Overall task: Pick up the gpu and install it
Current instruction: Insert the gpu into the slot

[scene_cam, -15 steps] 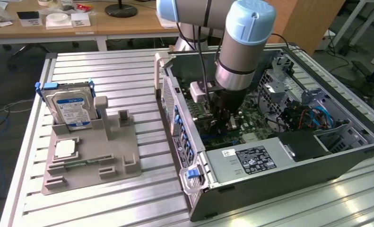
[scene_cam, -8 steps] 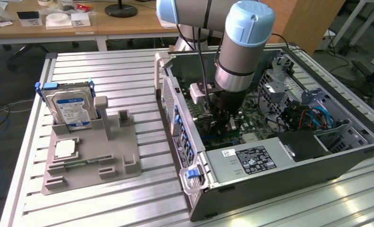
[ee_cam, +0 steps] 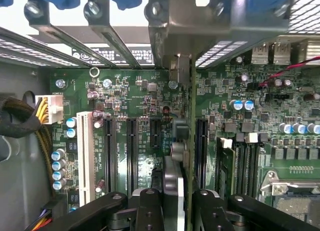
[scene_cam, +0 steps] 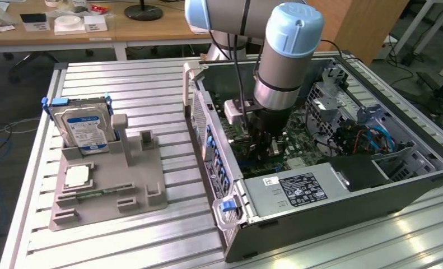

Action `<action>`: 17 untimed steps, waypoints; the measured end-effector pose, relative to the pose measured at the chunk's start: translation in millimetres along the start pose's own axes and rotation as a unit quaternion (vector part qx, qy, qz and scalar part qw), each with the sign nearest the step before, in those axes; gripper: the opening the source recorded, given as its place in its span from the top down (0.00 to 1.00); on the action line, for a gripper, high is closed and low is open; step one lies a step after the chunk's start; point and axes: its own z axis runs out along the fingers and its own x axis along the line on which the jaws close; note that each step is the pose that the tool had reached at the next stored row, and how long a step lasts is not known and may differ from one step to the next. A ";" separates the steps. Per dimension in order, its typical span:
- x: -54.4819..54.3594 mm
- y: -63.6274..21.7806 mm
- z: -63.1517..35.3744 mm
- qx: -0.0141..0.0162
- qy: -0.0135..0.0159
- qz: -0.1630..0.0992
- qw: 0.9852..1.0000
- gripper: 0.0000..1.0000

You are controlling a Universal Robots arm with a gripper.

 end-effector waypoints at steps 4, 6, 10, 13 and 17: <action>0.1 1.8 4.5 0.000 0.000 0.000 1.000 0.72; 0.1 1.8 4.9 0.000 0.000 0.000 1.000 0.72; 0.1 1.8 5.0 0.000 0.000 0.000 1.000 0.72; -0.2 2.0 5.7 0.000 -0.001 0.000 1.000 0.71; 0.1 1.9 4.7 0.001 -0.001 0.000 1.000 0.65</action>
